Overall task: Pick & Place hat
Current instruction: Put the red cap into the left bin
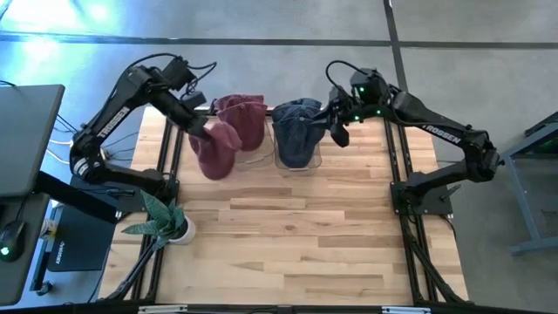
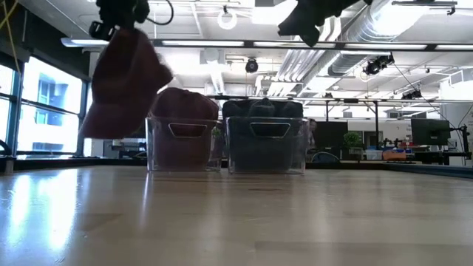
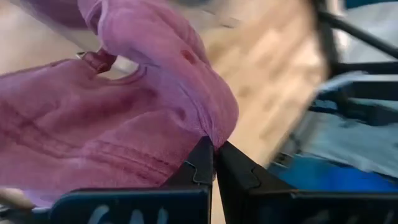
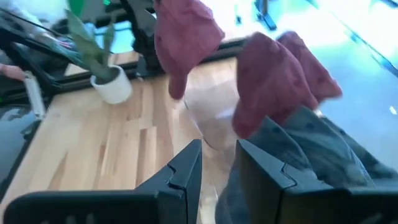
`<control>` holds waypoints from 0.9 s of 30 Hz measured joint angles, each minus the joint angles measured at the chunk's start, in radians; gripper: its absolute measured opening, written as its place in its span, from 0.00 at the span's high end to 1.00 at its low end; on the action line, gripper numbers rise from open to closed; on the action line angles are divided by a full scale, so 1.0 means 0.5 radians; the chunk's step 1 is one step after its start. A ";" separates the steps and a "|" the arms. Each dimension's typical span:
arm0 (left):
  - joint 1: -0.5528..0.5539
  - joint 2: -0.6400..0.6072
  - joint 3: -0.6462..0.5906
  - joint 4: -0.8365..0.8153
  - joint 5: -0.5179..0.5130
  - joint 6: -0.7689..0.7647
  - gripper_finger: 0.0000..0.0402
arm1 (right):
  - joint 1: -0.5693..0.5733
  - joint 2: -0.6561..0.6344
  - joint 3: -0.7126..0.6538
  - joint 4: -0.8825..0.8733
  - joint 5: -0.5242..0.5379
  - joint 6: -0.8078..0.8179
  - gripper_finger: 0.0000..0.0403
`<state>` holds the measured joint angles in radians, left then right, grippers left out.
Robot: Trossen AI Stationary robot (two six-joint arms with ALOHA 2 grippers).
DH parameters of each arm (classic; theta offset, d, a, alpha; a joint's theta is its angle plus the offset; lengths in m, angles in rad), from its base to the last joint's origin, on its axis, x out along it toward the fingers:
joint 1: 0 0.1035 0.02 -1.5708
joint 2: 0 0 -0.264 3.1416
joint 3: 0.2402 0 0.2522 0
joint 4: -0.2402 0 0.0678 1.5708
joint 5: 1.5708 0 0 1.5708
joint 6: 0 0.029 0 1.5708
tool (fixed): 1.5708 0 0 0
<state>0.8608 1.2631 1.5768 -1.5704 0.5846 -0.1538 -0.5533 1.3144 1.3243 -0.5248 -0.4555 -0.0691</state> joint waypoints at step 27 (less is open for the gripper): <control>-0.441 -0.064 0.000 2.032 0.278 -0.978 1.00 | 0.421 0.401 -0.001 0.201 0.079 0.094 0.41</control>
<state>0.6403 1.2312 1.5768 -0.5547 0.7238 -0.6427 -0.3430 1.5146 1.3237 -0.4241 -0.4158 -0.0219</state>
